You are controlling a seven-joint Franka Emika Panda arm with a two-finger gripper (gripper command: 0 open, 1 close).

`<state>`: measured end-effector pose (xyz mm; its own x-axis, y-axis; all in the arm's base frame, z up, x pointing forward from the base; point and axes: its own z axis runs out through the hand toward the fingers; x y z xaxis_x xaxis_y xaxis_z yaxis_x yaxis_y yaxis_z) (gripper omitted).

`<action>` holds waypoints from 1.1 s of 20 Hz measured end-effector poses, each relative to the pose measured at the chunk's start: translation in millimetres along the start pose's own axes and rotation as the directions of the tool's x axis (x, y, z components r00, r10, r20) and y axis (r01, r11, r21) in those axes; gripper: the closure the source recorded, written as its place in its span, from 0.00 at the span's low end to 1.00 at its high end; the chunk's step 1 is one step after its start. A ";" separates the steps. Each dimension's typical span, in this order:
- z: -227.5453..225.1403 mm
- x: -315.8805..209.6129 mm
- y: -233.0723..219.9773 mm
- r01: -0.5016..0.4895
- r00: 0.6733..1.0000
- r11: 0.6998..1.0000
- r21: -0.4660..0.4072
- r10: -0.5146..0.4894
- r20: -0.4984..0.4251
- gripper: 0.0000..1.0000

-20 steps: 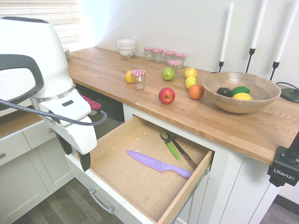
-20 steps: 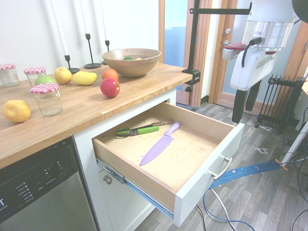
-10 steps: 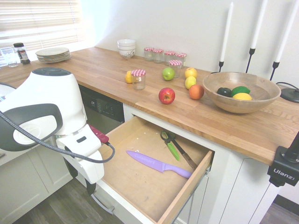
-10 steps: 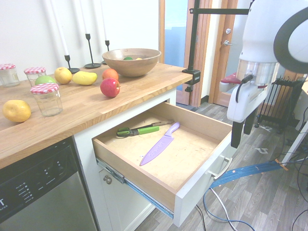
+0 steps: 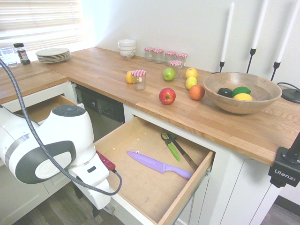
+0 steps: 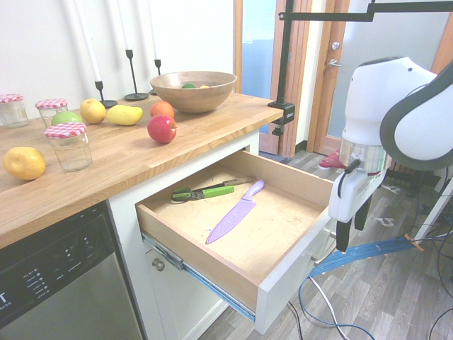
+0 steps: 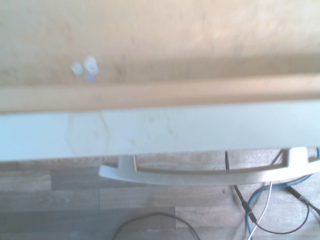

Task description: Close the drawer

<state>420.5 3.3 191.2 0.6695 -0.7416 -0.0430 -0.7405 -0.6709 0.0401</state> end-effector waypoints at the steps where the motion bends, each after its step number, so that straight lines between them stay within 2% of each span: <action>1: 7.3 -0.9 0.3 0.001 1.000 1.000 -0.004 -0.001 0.003 0.00; 2: 14.1 -1.8 0.4 0.003 1.000 1.000 -0.006 -0.003 0.005 1.00; 7: 35.9 -3.5 0.2 0.013 1.000 1.000 0.002 -0.013 -0.002 1.00; 22: 48.6 -0.4 -2.7 0.013 1.000 1.000 -0.006 -0.013 -0.003 1.00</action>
<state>419.4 5.7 142.7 0.6790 -0.7330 -0.0401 -0.7316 -0.6802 0.0459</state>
